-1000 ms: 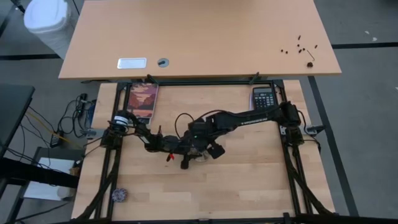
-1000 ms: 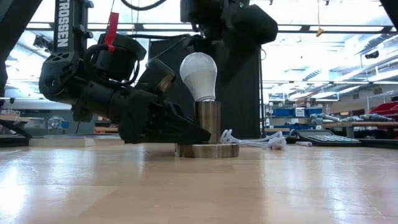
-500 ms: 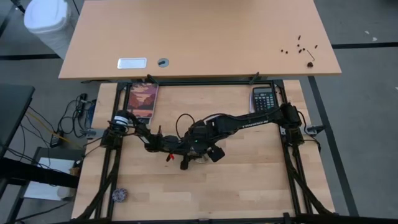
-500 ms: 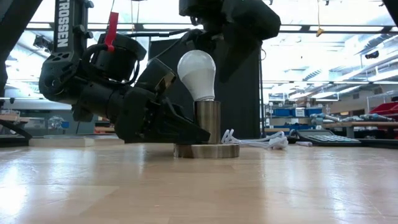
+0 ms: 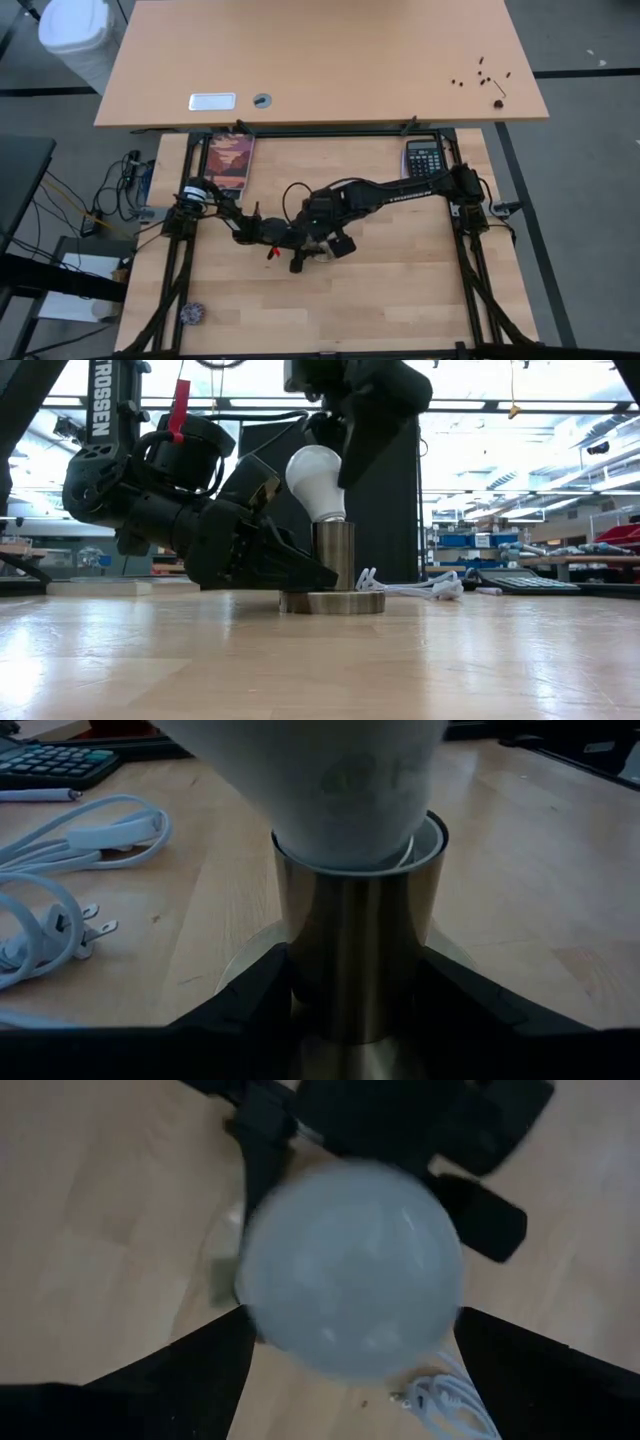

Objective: Screw lightbulb
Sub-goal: Insert the lightbulb into the lamp

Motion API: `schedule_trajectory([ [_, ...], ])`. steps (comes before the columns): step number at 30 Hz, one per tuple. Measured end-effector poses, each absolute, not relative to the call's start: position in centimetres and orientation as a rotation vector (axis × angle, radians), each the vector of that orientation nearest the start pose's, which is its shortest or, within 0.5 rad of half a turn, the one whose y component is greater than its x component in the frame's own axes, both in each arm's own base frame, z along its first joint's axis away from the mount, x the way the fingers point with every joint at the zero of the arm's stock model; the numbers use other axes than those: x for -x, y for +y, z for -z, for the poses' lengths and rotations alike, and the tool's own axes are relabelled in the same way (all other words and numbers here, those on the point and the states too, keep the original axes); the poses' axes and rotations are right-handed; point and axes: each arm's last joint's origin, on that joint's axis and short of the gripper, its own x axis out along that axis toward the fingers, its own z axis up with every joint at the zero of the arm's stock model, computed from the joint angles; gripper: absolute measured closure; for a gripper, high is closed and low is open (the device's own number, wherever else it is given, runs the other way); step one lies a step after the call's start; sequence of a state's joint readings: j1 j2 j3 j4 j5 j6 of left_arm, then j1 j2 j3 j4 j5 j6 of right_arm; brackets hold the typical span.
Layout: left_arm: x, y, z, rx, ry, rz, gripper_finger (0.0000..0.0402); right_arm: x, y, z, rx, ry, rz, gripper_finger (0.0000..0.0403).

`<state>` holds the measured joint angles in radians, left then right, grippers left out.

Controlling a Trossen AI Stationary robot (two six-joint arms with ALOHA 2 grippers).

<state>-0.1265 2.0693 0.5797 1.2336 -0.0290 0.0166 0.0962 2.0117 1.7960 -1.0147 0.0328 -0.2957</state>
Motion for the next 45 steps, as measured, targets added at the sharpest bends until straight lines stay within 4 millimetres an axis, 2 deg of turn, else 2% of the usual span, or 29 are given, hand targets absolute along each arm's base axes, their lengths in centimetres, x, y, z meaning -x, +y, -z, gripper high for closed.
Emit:
schedule_trajectory([
  [14,-31.7,-3.8,-7.2,-0.026,0.25,0.089,0.0208,-41.4,4.2,-25.7,0.239,1.225,-0.245,0.0052],
  [19,-31.8,-3.5,-7.3,-0.019,0.23,0.024,0.0208,-41.3,4.3,-25.7,0.221,1.233,-0.222,0.0052],
  [32,-35.5,-3.9,-8.2,-0.042,0.32,0.013,0.0208,-39.6,4.2,-25.3,0.164,1.424,-0.149,0.0052],
  [38,-36.5,-4.1,-8.8,-0.035,0.329,0.011,0.0208,-38.6,5.1,-25.2,0.146,1.521,-0.132,0.0053],
  [45,-37.2,-4.3,-9.2,-0.021,0.333,0.009,0.0208,-38.5,6.0,-25.2,0.188,1.513,-0.091,0.0052],
])
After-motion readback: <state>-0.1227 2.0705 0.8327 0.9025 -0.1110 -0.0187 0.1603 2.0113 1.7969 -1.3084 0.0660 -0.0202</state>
